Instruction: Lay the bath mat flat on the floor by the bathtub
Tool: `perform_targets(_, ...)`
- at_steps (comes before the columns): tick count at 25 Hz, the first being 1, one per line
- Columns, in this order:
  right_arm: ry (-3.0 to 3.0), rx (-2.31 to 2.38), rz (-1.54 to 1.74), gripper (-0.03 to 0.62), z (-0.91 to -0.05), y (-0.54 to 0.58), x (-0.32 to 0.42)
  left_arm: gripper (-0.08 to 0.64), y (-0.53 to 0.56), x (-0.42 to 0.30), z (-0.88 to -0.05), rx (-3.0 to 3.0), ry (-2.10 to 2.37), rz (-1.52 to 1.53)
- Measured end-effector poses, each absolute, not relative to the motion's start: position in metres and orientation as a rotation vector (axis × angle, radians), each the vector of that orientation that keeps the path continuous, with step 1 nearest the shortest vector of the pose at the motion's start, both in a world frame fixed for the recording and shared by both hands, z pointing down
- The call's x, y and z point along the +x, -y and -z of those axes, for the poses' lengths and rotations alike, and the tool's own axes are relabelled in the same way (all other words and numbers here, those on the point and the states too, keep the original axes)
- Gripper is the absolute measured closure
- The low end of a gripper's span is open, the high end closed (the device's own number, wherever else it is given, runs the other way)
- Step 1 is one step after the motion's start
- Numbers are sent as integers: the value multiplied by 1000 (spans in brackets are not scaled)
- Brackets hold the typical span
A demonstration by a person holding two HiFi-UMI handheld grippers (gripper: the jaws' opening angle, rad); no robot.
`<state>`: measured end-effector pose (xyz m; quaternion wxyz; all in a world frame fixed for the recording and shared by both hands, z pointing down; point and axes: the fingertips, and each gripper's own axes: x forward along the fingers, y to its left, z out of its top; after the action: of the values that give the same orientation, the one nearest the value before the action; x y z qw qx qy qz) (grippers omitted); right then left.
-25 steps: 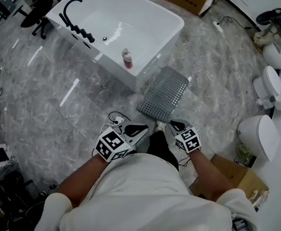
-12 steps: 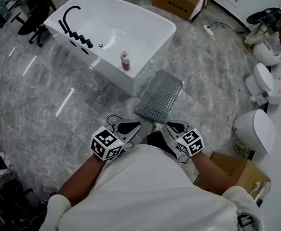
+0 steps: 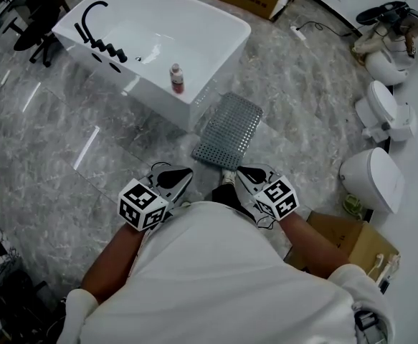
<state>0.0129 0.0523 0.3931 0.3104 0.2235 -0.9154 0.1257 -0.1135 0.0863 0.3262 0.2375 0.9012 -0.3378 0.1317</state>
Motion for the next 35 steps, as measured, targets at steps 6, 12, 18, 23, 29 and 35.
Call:
perform_targets(6, 2447, 606, -318, 581, -385, -55, 5, 541, -87, -120, -325, 2472, 939, -342)
perform_targets(12, 2449, 610, -307, 583, -382, -57, 5, 541, -90, -124, -330, 2462, 942, -341)
perform_targets(18, 2456, 602, -289, 583, -380, -56, -1, 541, -90, -128, -331, 2454, 949, -334)
perform_targets(23, 2468, 597, -269, 584, -377, -56, -4, 541, -92, -129, -333, 2445, 955, -336)
perform_targets(29, 2470, 589, -269, 584, -380, -58, -4, 541, -94, -128, -336, 2431, 960, -336)
perform_targets(35, 2472, 585, -269, 584, -382, -57, -1, 541, -93, -122, -338, 2430, 952, -342)
